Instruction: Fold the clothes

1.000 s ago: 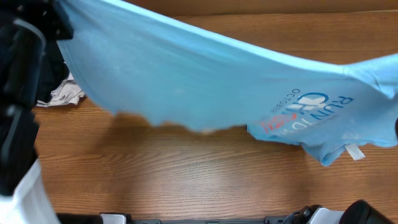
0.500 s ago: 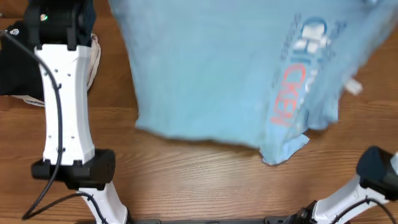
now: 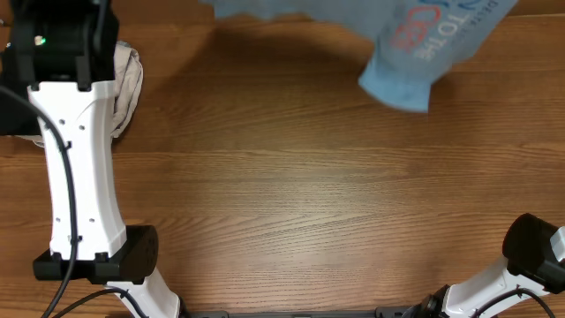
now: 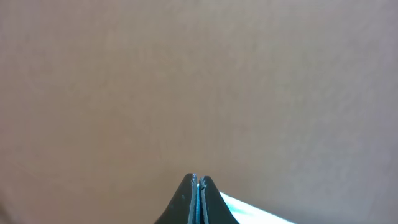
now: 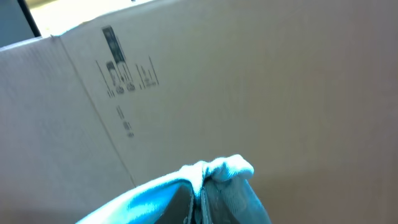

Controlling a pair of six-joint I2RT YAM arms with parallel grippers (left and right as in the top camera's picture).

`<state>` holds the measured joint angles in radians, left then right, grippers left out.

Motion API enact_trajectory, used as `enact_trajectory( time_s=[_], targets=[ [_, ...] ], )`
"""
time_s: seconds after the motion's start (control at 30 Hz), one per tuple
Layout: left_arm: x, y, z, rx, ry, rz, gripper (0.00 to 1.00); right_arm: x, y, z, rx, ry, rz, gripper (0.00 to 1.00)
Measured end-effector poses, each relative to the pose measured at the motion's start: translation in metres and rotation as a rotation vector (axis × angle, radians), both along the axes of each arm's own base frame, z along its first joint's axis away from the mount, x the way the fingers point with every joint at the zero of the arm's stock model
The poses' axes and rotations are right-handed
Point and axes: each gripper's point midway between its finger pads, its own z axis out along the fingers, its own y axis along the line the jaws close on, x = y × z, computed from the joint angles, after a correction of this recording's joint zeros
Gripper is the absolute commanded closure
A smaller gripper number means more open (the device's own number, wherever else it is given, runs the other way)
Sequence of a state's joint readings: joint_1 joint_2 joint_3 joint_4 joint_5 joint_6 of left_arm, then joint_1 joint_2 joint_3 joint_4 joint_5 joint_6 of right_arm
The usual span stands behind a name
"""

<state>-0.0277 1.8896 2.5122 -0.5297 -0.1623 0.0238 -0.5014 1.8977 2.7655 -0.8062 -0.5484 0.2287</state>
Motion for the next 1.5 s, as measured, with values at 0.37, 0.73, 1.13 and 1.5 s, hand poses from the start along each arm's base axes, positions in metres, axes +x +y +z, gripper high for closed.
enact_trajectory(
  time_s=[0.37, 0.73, 1.13, 1.5],
  targets=[
    [0.016, 0.025, -0.131, 0.001, 0.463, 0.03, 0.96, 0.05, -0.023, -0.142, 0.138, 0.425, 0.033, 0.96],
    [-0.018, 0.014, -0.24, -0.079, 0.907, -0.021, 0.96, 0.039, -0.017, -0.236, 0.229, 0.757, 0.072, 0.96],
    [-0.098, 0.008, -0.226, -0.117, 1.043, -0.041, 0.96, -0.032, 0.01, -0.202, 0.209, 0.807, 0.015, 0.96],
    [-0.148, 0.006, -0.117, -0.093, 0.686, -0.051, 0.96, -0.173, 0.058, -0.068, -0.004, 0.43, -0.189, 0.96]
  ],
)
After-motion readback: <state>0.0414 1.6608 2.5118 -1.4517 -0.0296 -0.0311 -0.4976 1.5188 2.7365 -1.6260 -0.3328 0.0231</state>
